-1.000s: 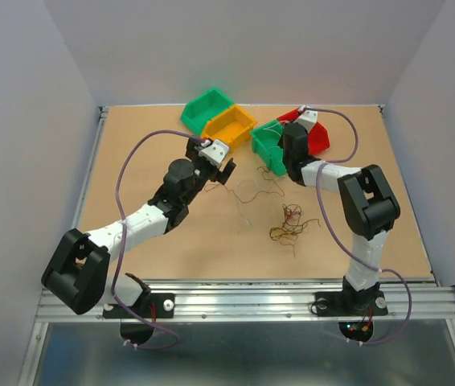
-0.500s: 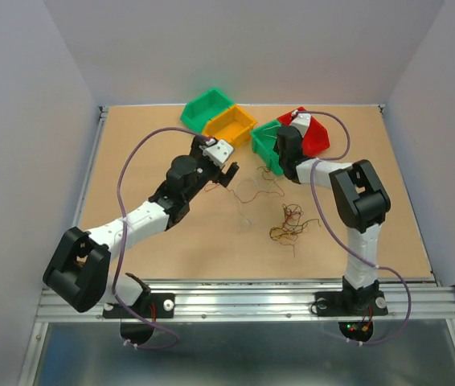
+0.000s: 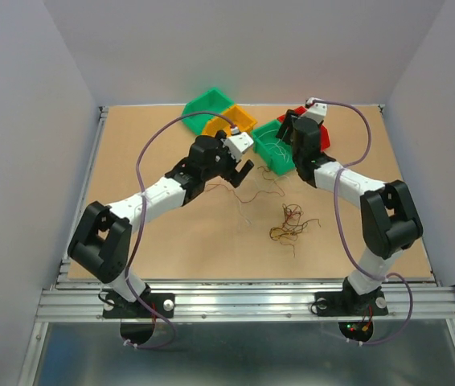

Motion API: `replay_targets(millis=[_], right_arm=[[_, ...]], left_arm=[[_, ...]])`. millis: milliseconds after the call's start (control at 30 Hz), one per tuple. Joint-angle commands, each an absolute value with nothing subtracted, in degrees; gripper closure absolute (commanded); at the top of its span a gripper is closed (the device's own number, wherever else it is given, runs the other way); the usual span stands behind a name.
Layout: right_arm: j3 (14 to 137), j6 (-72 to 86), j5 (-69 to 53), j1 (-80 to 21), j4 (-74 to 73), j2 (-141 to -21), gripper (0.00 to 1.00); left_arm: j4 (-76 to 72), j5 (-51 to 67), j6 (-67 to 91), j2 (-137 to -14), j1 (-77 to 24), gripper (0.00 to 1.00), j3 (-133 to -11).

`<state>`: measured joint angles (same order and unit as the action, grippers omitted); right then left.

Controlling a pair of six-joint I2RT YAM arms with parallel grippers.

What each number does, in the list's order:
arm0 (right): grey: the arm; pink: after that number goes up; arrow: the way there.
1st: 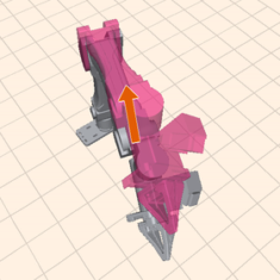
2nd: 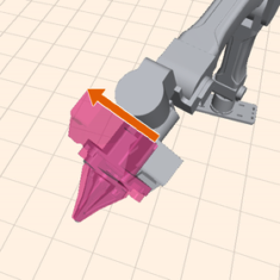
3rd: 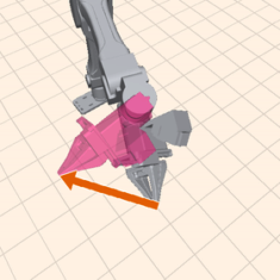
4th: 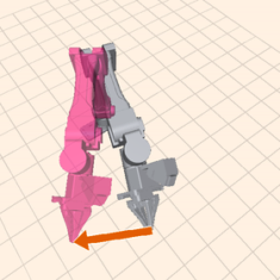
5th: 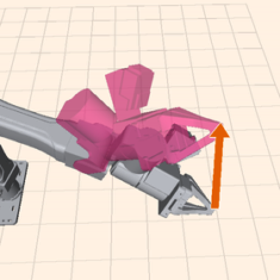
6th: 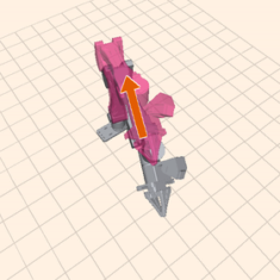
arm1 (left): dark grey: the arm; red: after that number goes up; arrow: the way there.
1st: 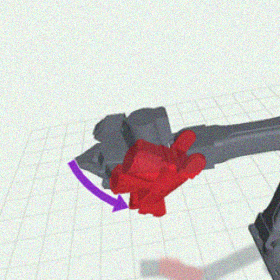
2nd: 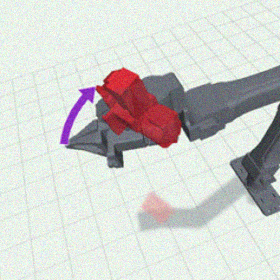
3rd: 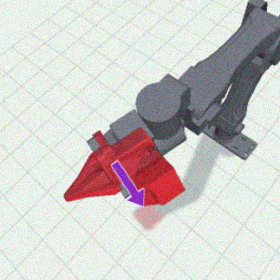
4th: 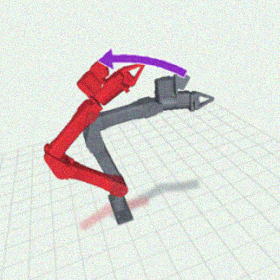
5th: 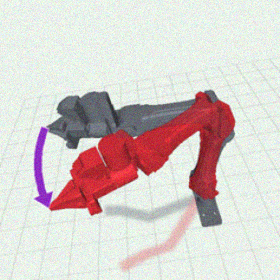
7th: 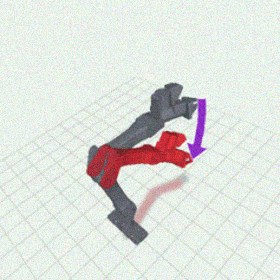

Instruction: Untangle the cables

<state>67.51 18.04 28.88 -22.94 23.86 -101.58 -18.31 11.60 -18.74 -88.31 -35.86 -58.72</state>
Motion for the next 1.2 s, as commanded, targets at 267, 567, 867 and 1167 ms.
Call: replay_targets(millis=[267, 567, 867, 1167], right_arm=[[55.56, 15.21, 27.69, -23.38, 24.7, -86.05, 0.33], [49.57, 13.45, 26.81, -23.29, 24.7, -75.16, 0.27], [46.76, 12.83, 25.49, -23.29, 27.07, -72.16, 0.23], [46.14, 12.13, 25.14, -23.29, 27.51, -71.63, 0.23]], left_arm=[[-3.08, 17.22, -23.37, -100.8, -38.05, 0.06, -70.57], [-3.33, 18.82, -32.85, -103.71, -39.38, 0.06, -72.07], [-1.58, 18.64, -49.64, -107.14, -39.46, 0.08, -76.9], [4.38, 18.97, -60.38, -113.9, -39.73, 0.23, -83.05]])
